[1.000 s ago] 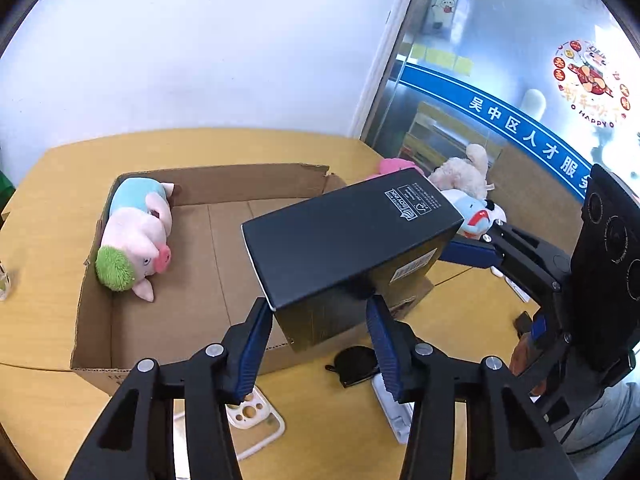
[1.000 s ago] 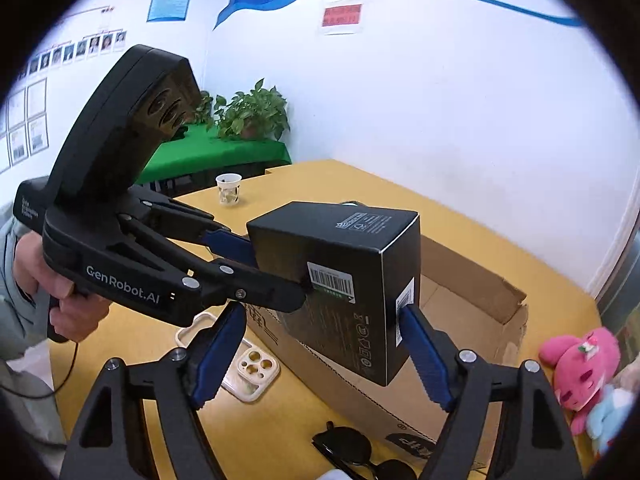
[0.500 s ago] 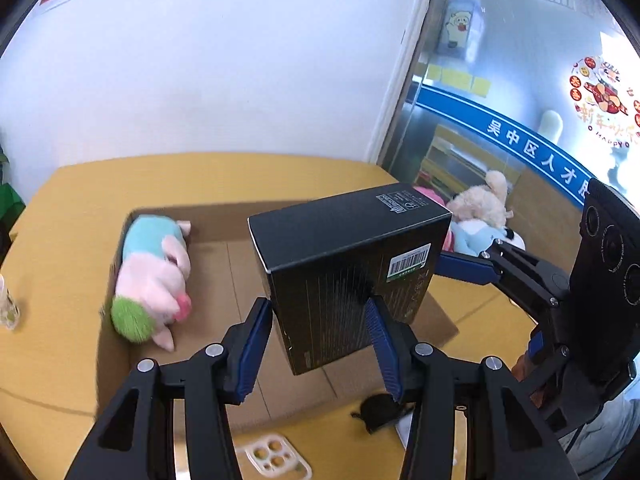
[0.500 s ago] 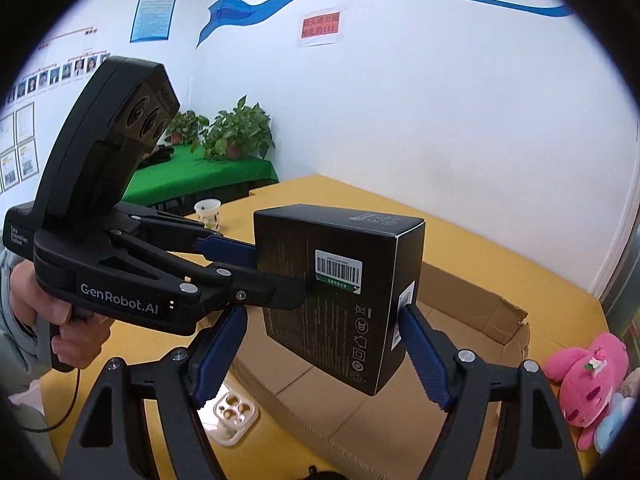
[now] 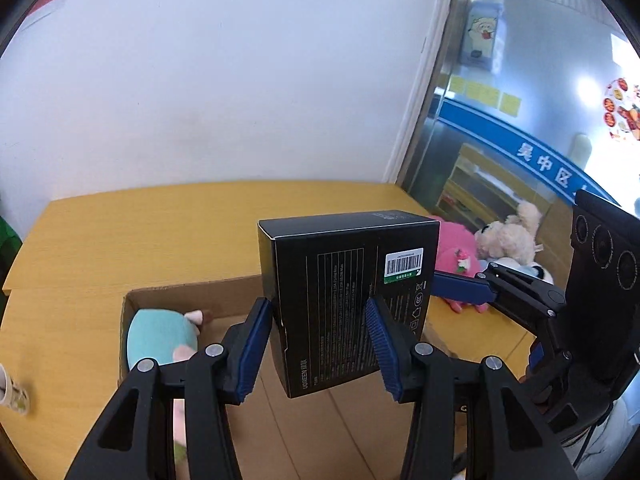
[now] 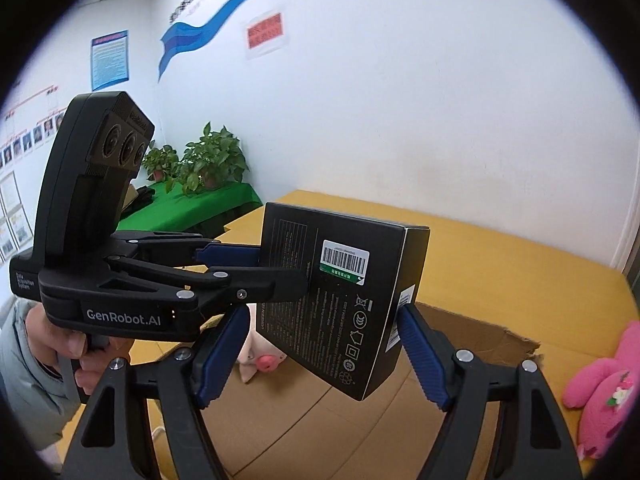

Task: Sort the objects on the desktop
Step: 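Carry the black box with the left gripper over the cardboard box, then lower the black box into the cardboard box and open the left gripper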

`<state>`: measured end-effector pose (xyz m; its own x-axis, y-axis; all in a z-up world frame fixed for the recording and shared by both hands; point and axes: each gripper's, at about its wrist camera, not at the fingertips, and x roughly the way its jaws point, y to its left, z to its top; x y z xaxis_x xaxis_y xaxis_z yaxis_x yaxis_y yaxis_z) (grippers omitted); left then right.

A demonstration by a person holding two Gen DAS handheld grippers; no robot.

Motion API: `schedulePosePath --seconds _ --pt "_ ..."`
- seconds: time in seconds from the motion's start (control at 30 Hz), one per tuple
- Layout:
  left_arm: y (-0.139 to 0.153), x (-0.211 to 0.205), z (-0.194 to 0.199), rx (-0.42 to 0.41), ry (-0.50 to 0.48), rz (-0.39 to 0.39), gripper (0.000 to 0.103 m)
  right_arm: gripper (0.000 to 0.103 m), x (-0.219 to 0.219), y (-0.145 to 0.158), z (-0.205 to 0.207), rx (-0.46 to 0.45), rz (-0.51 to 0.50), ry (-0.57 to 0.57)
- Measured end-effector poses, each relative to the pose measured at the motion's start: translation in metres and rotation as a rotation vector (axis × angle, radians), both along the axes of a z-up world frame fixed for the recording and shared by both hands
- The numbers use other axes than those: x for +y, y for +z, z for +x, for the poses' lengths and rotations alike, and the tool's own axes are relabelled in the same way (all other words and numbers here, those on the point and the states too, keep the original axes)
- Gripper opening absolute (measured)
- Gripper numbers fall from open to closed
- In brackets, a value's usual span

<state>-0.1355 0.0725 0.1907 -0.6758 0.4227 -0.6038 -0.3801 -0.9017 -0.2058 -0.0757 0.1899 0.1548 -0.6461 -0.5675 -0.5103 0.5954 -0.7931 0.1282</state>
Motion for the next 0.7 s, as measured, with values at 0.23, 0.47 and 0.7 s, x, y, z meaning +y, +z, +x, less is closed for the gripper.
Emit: schedulePosePath --seconds 0.23,0.47,0.7 --pt "-0.05 0.005 -0.081 -0.143 0.062 -0.057 0.045 0.077 0.012 -0.064 -0.094 -0.273 -0.142 0.007" --pt "-0.142 0.005 -0.143 -0.41 0.099 -0.131 0.032 0.076 0.017 -0.154 -0.147 -0.535 -0.141 -0.058" --pt "-0.157 0.001 -0.148 -0.466 0.12 -0.127 0.037 0.076 0.02 -0.154 -0.133 -0.531 -0.058 -0.106"
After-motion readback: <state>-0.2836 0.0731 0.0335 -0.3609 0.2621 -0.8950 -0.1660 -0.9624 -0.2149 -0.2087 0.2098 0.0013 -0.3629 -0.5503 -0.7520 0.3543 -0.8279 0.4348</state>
